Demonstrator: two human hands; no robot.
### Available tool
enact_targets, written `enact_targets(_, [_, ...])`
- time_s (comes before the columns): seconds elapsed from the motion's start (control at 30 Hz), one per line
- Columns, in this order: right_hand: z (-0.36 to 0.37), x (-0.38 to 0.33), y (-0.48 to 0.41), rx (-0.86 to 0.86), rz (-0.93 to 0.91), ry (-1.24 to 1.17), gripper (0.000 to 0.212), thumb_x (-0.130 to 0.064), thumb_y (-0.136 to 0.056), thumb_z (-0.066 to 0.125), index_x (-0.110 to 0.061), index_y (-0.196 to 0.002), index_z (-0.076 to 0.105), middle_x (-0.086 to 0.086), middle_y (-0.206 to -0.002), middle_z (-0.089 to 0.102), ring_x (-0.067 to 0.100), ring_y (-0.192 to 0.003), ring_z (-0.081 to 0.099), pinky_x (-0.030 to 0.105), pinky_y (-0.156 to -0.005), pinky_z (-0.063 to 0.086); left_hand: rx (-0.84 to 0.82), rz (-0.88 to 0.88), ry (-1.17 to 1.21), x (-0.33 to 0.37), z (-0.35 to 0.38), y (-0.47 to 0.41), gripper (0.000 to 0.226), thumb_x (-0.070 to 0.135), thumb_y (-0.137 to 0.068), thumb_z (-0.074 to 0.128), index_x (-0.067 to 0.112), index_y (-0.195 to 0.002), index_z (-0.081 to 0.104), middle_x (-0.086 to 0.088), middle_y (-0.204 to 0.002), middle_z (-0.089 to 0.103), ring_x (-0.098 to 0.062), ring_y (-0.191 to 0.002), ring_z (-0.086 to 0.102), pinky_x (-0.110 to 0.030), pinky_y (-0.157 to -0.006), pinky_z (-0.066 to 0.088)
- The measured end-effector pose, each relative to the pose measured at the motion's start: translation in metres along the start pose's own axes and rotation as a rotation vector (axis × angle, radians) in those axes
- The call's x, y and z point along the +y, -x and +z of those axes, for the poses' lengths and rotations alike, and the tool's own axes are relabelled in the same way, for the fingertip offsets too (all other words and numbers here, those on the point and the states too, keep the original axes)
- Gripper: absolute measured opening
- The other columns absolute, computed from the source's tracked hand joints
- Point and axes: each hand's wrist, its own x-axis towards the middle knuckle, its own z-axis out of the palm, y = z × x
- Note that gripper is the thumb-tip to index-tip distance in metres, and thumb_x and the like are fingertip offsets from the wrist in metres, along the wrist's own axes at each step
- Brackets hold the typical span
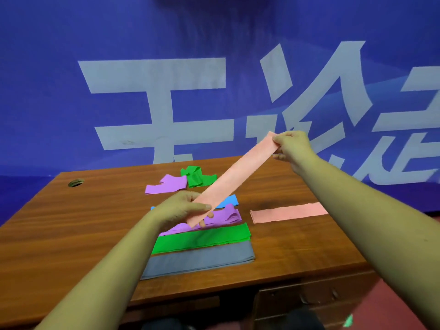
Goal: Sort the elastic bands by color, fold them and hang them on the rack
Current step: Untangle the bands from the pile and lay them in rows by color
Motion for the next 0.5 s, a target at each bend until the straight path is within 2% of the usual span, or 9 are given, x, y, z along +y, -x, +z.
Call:
enact_targets(0.07, [-0.016, 0.022, -0.005, 0.034, 0.052, -0.022, 0.012, -0.007, -0.090, 0.057, -0.006, -0.080, 0.062, 0.016, -0.093, 0.066, 0.026, -0.075, 0.067, 0.029, -0.055, 0.056, 0.078, -0.025, 0.055, -0.006, 0.004, -0.009, 0.013, 0.007, -0.089, 0.064, 0.003, -0.102, 0.067, -0.018, -0.089, 0.071, -0.021, -0.059, 0.062, -0.025, -0.052, 0.049])
enact_targets(0.13, [-0.030, 0.044, -0.007, 0.057, 0.112, -0.053, 0.011, -0.007, -0.092, 0.057, -0.007, -0.082, 0.062, 0.015, -0.090, 0.066, 0.021, -0.070, 0.067, 0.029, -0.057, 0.059, 0.149, -0.041, 0.096, -0.011, 0.008, -0.018, 0.012, 0.006, -0.089, 0.064, 0.002, -0.100, 0.068, -0.019, -0.083, 0.065, -0.021, -0.059, 0.059, -0.025, -0.053, 0.049])
enact_targets(0.3, [-0.066, 0.089, -0.011, 0.129, 0.238, -0.087, 0.004, -0.007, -0.092, 0.060, -0.005, -0.093, 0.064, 0.014, -0.089, 0.066, 0.018, -0.068, 0.064, 0.022, -0.048, 0.056, 0.182, -0.064, 0.062, -0.015, 0.029, -0.039, 0.006, 0.004, -0.092, 0.061, 0.002, -0.094, 0.066, -0.008, -0.062, 0.060, -0.012, -0.047, 0.058, -0.018, -0.044, 0.048])
enact_targets(0.5, [-0.115, 0.131, -0.019, 0.157, 0.314, -0.045, 0.016, -0.002, -0.090, 0.065, 0.002, -0.105, 0.065, 0.018, -0.099, 0.068, 0.024, -0.080, 0.069, 0.020, -0.052, 0.058, 0.213, -0.071, 0.012, -0.018, 0.062, -0.073, 0.008, -0.004, -0.092, 0.057, 0.004, -0.092, 0.059, -0.012, -0.067, 0.066, -0.017, -0.049, 0.066, -0.021, -0.050, 0.055])
